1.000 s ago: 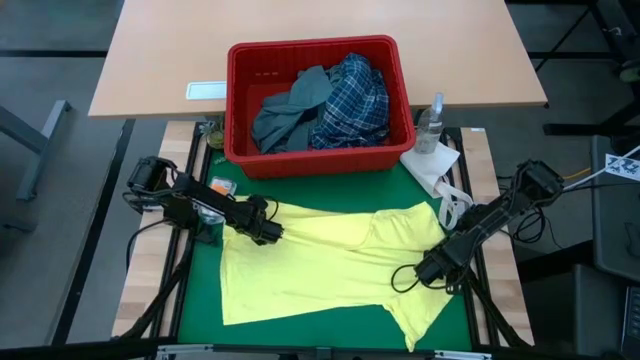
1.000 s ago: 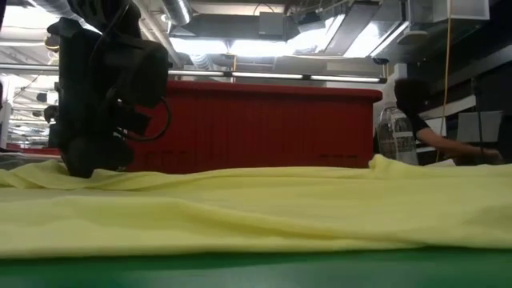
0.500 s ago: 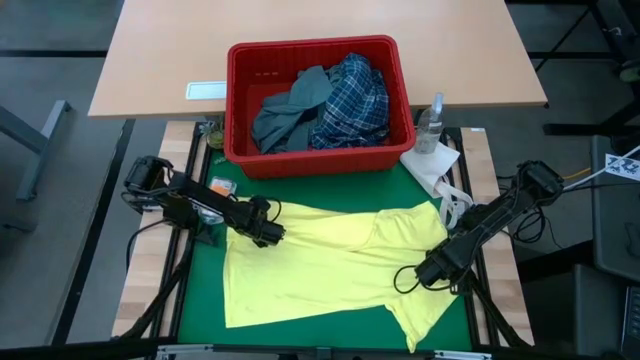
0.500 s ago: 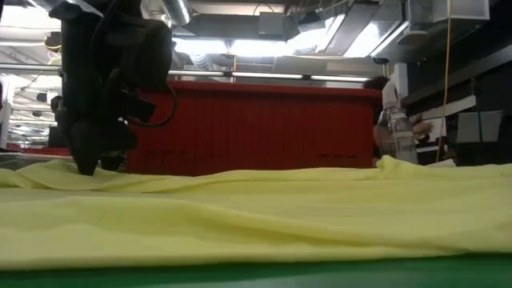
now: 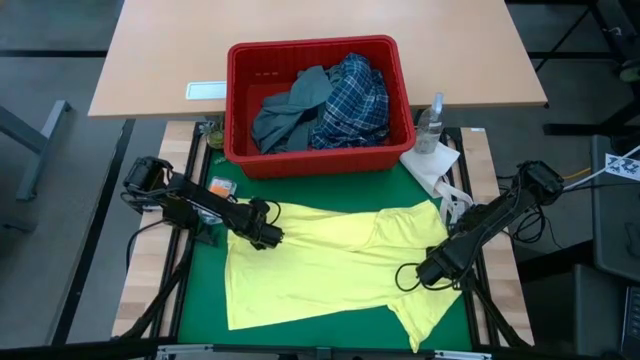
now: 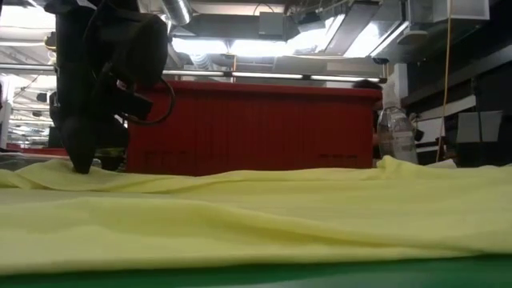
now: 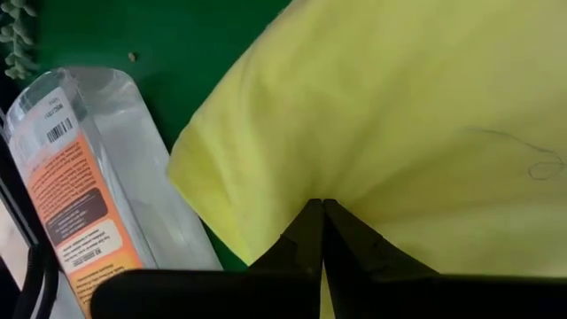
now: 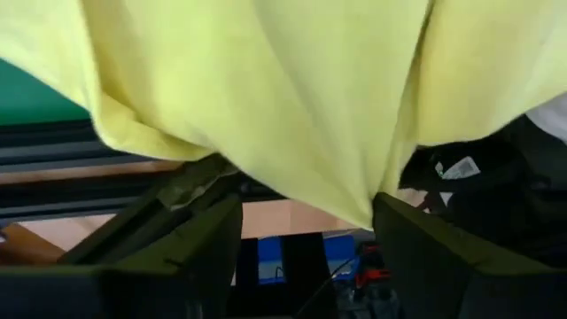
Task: Fold Laundry from Bin
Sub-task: Fold the yellow shirt
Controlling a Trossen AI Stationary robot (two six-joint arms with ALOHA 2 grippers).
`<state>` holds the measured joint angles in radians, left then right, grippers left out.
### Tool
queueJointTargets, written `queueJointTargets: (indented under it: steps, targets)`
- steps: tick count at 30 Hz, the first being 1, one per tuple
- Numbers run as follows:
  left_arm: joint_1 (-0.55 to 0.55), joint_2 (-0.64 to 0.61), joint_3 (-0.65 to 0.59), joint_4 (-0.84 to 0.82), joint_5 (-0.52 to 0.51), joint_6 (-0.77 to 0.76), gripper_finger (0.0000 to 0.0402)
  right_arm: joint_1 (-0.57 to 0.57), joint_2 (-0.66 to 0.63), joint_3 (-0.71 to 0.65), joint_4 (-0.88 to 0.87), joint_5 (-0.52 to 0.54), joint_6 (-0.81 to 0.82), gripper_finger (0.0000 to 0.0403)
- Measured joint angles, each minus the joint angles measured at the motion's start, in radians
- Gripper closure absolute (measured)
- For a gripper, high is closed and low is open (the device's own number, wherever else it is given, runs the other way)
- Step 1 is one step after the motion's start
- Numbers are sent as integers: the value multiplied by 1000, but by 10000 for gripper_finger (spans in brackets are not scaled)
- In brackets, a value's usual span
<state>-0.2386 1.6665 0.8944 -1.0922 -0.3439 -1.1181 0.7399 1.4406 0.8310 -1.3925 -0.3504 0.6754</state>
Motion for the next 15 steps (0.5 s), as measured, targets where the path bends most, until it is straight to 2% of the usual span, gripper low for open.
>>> queueJointTargets:
  steps: [15]
  targets:
    - [-2,-1,1,6,10,-5,399,0,0,0,-17,-9,0,150]
